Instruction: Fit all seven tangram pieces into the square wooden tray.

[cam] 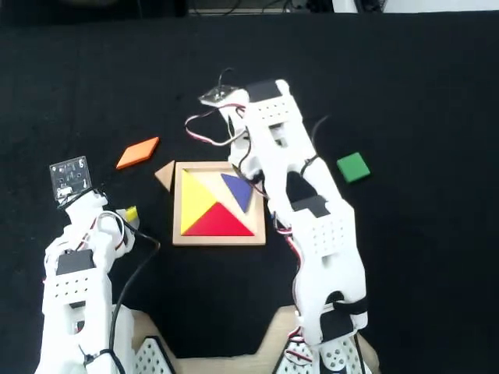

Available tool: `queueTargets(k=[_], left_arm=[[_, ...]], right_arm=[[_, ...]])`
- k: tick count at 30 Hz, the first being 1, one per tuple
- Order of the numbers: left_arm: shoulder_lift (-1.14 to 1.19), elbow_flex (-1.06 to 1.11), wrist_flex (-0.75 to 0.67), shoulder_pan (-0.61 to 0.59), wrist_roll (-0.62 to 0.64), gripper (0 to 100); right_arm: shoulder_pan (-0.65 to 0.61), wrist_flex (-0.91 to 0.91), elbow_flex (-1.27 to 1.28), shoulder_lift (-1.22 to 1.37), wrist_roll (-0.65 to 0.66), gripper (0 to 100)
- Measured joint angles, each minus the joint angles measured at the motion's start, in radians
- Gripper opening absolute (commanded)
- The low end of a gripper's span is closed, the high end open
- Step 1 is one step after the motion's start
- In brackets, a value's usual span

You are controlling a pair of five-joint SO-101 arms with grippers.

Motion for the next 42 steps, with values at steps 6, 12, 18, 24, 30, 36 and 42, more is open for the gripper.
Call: queueTargets(k=[6, 12, 18, 24, 30, 36, 42], left_arm=[[0.000, 0.000, 0.000, 0.000, 0.000, 24], [0.000, 0.000, 0.000, 0.000, 0.000, 24], [0.000, 0.000, 0.000, 0.000, 0.000, 24], [0.000, 0.000, 0.000, 0.000, 0.000, 24], [0.000, 0.000, 0.000, 0.000, 0.000, 24], [0.000, 0.000, 0.000, 0.000, 0.000, 24], [0.000, 0.000, 0.000, 0.000, 0.000, 24]], right_arm=[[-0.110, -0.015, 0.077, -0.055, -0.006, 1.1], [-0.169, -0.161, 0.212, -0.057, -0.006, 1.1], [-0.166, -0.181, 0.215, -0.054, -0.006, 1.1], [-0.140, -0.213, 0.215, -0.014, 0.002, 1.1], [-0.071, -0.157, 0.114, -0.011, 0.028, 1.1], [-0.043, -0.141, 0.072, -0.011, 0.071, 1.1], [-0.044, 0.005, 0.000, -0.037, 0.077, 1.1]])
